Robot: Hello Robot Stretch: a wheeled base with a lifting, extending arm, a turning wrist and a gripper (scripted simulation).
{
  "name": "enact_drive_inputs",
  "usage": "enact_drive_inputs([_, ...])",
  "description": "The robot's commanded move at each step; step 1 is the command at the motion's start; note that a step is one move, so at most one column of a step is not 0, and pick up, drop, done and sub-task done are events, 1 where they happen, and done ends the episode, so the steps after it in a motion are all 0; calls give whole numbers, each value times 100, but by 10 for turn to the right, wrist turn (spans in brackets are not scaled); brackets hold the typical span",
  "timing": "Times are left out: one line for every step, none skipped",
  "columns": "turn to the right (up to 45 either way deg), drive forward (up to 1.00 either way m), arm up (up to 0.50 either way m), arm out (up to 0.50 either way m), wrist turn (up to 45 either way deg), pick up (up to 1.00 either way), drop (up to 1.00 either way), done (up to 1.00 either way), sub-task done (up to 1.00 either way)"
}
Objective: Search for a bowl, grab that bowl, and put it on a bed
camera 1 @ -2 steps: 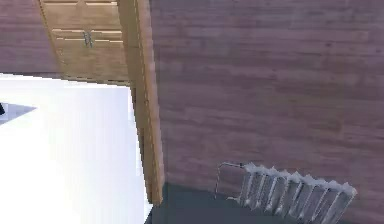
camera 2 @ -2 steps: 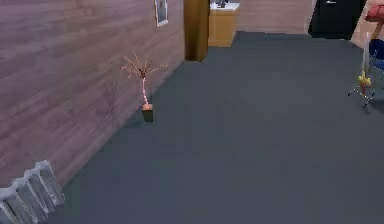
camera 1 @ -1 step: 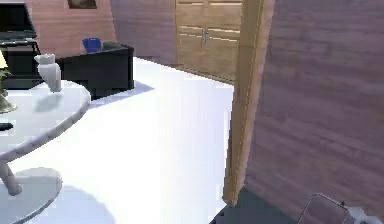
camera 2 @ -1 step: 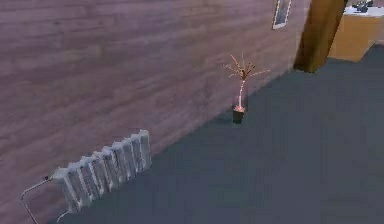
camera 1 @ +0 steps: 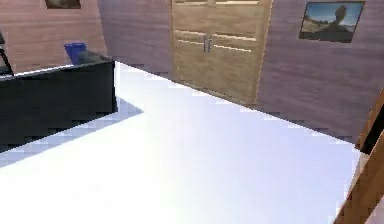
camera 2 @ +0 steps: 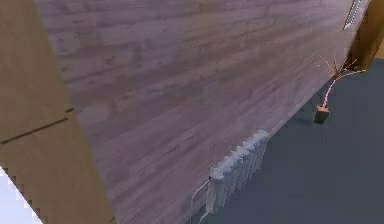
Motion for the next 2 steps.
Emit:
enact_drive_inputs([-90, 0, 0, 0, 0, 0, 0, 0, 0])
enact_drive_inputs([0, 5, 0, 0, 0, 0, 0, 0, 0])
